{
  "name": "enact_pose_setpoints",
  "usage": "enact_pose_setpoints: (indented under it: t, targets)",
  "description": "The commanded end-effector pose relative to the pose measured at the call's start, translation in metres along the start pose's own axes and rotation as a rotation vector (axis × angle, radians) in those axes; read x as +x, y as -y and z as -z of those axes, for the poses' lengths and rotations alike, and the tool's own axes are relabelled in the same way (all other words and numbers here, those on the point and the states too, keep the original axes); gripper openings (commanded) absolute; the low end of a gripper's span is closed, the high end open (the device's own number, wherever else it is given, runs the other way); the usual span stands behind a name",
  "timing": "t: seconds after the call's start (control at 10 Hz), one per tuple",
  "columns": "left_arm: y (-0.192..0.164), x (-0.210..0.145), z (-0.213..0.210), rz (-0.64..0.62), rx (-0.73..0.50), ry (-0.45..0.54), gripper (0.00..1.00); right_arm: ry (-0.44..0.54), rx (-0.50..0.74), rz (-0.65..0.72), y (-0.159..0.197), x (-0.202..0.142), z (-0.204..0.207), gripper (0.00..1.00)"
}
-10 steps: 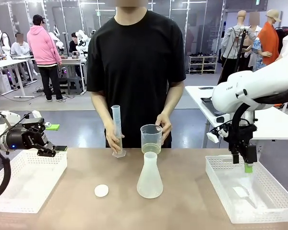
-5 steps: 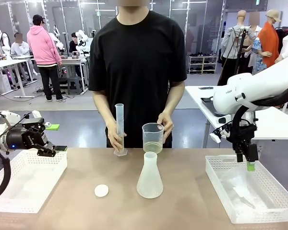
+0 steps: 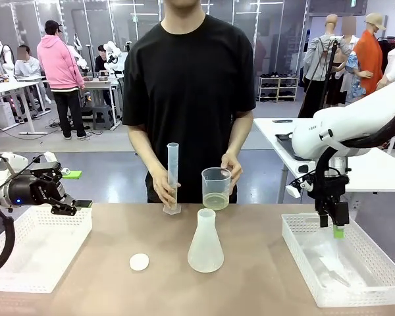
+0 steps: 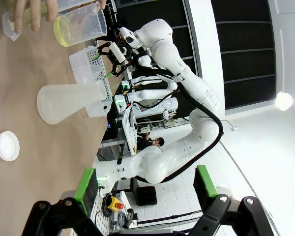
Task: Prepare the solutions needed for the experiment.
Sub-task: Pick up the Plastic Funnel and insert it into the Big flask.
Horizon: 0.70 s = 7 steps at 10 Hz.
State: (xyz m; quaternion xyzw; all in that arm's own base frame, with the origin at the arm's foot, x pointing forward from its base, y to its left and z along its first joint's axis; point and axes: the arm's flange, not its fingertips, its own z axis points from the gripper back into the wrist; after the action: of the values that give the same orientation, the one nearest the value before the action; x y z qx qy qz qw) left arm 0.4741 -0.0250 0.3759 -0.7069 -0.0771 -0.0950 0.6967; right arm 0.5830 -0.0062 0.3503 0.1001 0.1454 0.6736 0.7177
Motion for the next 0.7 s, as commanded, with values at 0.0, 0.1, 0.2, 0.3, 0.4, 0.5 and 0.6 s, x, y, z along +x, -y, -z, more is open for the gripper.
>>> enact_pose_setpoints:
  t: [0.0, 0.1, 0.2, 0.3, 0.4, 0.5, 0.6]
  targets:
    - [0.0009, 0.0024, 0.0020, 0.002, -0.008, 0.017, 1.00, 0.067, 0.041, -0.050, -0.0001, 0.0014, 0.0014, 1.00]
    - [0.0009, 0.0024, 0.0020, 0.002, -0.008, 0.017, 1.00, 0.066, 0.063, -0.057, 0.0003, 0.0028, 0.0037, 1.00]
    - [0.0009, 0.0024, 0.0020, 0.002, -0.008, 0.017, 1.00, 0.081, 0.074, -0.066, 0.0006, 0.0040, 0.0047, 1.00]
    - [0.0009, 0.0024, 0.0020, 0.002, -0.008, 0.017, 1.00, 0.076, 0.090, -0.059, 0.0010, 0.0046, 0.0048, 1.00]
    - [0.0009, 0.0024, 0.0020, 0.002, -0.008, 0.017, 1.00, 0.069, 0.095, -0.059, 0.0017, 0.0054, 0.0048, 0.89]
    - [0.0009, 0.0024, 0.0020, 0.002, -0.008, 0.017, 1.00, 0.064, 0.092, -0.050, 0.0035, 0.0064, 0.0026, 0.83]
    - [0.0009, 0.0024, 0.0020, 0.002, -0.008, 0.017, 1.00, 0.056, 0.091, -0.048, 0.0053, 0.0077, 0.0012, 0.72]
